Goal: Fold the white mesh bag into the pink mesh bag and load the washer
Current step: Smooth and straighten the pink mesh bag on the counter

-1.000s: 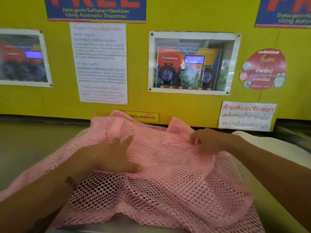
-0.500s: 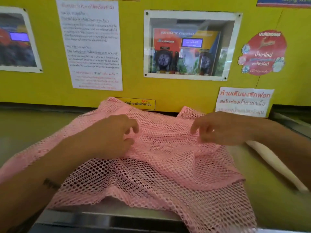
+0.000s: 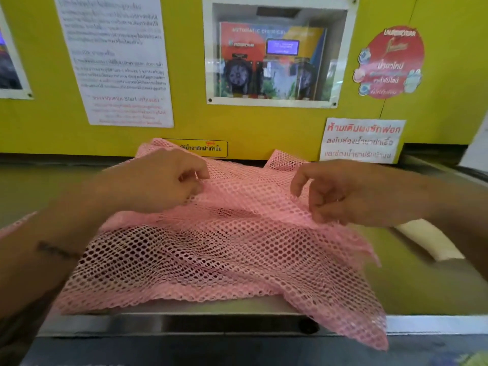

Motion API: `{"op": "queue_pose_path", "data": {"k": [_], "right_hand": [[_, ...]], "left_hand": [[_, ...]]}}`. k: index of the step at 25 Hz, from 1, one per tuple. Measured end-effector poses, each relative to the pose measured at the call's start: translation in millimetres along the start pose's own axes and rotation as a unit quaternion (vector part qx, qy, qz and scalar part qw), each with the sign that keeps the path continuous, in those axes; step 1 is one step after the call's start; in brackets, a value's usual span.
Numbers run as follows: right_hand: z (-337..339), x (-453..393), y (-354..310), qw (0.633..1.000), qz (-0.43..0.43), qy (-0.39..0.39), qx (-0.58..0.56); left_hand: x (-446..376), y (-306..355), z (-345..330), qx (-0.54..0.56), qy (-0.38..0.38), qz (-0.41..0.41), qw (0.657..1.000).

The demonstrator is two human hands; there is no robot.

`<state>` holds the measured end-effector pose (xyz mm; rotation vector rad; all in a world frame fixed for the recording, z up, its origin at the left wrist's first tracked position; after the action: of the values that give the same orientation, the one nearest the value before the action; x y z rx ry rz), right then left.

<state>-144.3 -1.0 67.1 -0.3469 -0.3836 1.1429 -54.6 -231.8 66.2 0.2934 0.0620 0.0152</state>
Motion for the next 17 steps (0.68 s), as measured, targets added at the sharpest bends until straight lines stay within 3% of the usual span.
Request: {"op": "queue_pose_path", "data": {"k": [3,7,9,10,12,14,15,17], "right_hand": [[7.1,13.2,-12.2,0.995,0.053,-0.012,-0.080],[-12.8,21.7,-25.4,0.971,0.035,-0.159,-0.178],[-3.6,11.3,-16.2,0.991,0.011,-0.091,-0.101],[6.4,1.6,-6.9,0.999,-0.009,-0.020,-0.031],[18.8,-22.3,9.4,0.993,-0.043,0.085,0.069],[14.3,-47.2,32.4,0.984,-0.072,0.108,0.121],[6.4,-60.8,50.3,0.983,-0.102,0.077,0.130],[-21.2,-75.2,88.5,0.970,-0.179,-0.042,0.157]], "left_hand": [[13.4,5.9,12.9,0.030,-0.049,-0.029,0.998],[33.6,12.6,0.0,0.036,-0.211,-0.025,0.977],[41.2,9.9,-1.6,0.093,-0.276,-0.002,0.957],[38.5,4.1,2.1,0.135,-0.255,0.005,0.958],[20.3,-18.8,14.6,0.184,-0.114,0.036,0.976],[6.1,-45.1,15.4,0.108,0.012,0.077,0.991],[1.0,-59.7,9.4,0.039,0.011,0.104,0.994],[-0.8,-89.4,-28.0,-0.046,-0.103,0.188,0.976]]}}
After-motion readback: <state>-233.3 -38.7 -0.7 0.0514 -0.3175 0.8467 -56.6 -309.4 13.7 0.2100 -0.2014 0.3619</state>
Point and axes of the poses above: each hand's wrist, its own x-axis away from the middle knuckle, its own z-axis out of the back of the hand, y = z × x, the point moved 6 cm from there along -x, towards the middle knuckle, and after that the axes turned 10 degrees about -y, right-handed, at the moved point
